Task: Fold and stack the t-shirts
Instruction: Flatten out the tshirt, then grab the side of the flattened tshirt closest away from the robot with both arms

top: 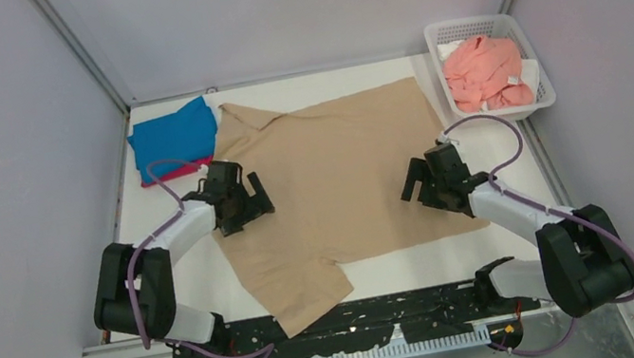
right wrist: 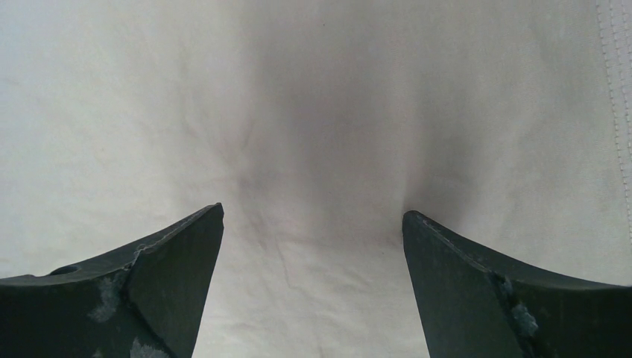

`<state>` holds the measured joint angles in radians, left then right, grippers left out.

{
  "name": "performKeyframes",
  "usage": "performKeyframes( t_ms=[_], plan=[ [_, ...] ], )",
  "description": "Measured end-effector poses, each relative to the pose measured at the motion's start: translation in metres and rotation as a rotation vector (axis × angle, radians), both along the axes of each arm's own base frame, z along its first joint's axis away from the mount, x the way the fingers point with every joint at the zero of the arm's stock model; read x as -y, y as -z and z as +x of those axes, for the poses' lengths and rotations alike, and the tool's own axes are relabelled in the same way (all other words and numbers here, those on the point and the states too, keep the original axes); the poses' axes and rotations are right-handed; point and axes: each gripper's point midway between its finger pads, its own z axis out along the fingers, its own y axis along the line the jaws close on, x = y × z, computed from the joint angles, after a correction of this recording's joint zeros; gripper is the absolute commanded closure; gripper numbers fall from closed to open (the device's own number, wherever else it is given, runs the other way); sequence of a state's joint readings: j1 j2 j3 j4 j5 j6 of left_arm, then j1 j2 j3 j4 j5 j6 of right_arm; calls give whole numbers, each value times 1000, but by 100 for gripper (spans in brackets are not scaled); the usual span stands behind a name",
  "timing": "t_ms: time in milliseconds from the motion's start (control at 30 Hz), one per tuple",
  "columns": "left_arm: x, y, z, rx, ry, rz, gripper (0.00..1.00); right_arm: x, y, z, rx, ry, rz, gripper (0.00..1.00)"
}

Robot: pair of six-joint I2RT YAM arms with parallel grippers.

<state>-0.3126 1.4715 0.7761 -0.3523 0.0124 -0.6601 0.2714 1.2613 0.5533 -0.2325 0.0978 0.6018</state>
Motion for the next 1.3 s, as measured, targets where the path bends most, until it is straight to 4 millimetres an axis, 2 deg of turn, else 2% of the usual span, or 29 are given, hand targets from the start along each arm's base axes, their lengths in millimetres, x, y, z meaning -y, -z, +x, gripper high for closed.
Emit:
performKeyframes(
  t_ms=[167,300,433,567,667,767,867,967,1033,1133,1200,1300],
  plan=[
    [-18,1,3,-10,-70,19,0,-9,0,-20,3,-29,21,5],
    [-29,4,-6,-48,-86,72,0,-9,-1,-39,-1,-20,33,5],
    [-38,7,-15,-80,-87,119,0,0,-1,-58,-1,14,30,5],
    [-35,4,-16,-82,-58,110,0,15,0,-66,-15,42,-30,5],
    [-30,-12,-12,-48,-27,129,0,22,-8,-63,-5,49,-78,5],
    [-14,-41,-10,34,21,136,0,26,-25,-49,44,62,-105,5],
    [3,-61,-22,94,78,104,0,30,-30,-42,59,74,-130,5],
    [22,-63,-56,109,161,66,0,38,-26,-44,31,101,-145,5],
    [35,-58,-88,98,245,51,0,46,-26,-43,27,137,-146,5],
    [49,-44,-149,62,399,20,0,58,-28,-43,44,189,-140,5],
    [49,-36,-181,33,466,5,2,62,-30,-44,62,207,-138,5],
    [45,-23,-215,-21,531,1,11,64,-34,-44,87,213,-136,5]
  ],
)
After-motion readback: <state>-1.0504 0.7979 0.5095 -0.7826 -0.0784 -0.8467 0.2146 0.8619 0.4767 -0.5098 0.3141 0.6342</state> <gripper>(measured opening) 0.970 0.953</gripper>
